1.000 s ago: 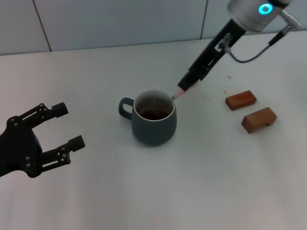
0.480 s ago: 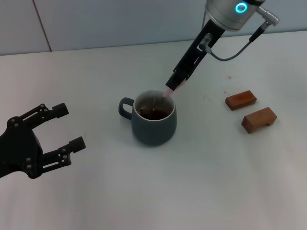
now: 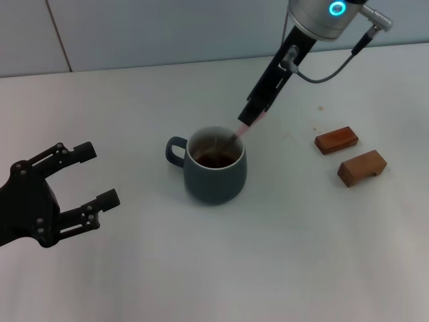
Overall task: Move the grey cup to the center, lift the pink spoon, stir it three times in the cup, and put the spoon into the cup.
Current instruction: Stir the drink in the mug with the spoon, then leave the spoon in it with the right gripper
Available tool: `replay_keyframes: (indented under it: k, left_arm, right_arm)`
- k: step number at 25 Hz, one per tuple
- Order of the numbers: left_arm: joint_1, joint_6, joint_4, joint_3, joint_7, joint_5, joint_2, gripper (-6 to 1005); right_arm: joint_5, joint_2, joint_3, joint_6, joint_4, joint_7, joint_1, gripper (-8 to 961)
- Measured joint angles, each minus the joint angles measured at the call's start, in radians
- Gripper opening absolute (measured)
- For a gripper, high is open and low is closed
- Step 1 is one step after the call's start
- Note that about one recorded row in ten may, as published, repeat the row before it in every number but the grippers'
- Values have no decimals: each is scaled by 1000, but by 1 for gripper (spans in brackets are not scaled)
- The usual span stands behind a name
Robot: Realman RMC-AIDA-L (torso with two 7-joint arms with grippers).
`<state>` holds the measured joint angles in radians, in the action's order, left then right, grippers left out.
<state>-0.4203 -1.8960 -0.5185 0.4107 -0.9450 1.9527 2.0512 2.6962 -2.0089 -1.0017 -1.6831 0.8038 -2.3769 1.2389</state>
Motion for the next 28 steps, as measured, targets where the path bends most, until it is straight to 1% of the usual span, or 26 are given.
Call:
replay_keyframes:
  k: [2,3,4,8,12,13,14,18,21,23,26,28]
  left_arm:
    - [0,0,0,0,0,0,0,837]
    - [0,0,0,0,0,0,0,837]
    - [0,0,0,-1,0,0,-2,837]
    - [0,0,0,-1,0,0,-2,836]
    - [0,0,0,-1,0,0,-2,836]
    - [2,0,0,-1,0,0,-1,836]
    - [2,0,0,-1,0,0,-1,836]
    - [3,-1,0,-1,0,0,-1,836]
    - [3,-3,0,-1,0,0,0,836]
    - [3,-3,0,-1,0,0,0,836]
    - [3,-4,0,-1,0,0,1,836]
    - [3,-4,0,-1,0,0,1,837]
  right_arm:
    - [5,-1,0,-21,0,4,5,107]
    - [2,-6,0,-33,-1,15,8,107]
    - [2,-6,0,-33,-1,15,8,107]
    - [-5,-18,4,-12,-2,32,13,107]
    - [-4,-17,4,12,-2,30,12,107]
    - [5,-11,2,14,-2,25,11,107]
    - [5,-11,2,14,-2,25,11,107]
    - [43,-7,1,-17,-2,16,14,107]
    - [46,-9,0,-38,-3,16,17,107]
    - [34,-15,0,-53,-2,32,19,107]
    - [18,-17,5,-50,-1,42,19,107]
    - [8,-18,9,-23,-2,47,16,107]
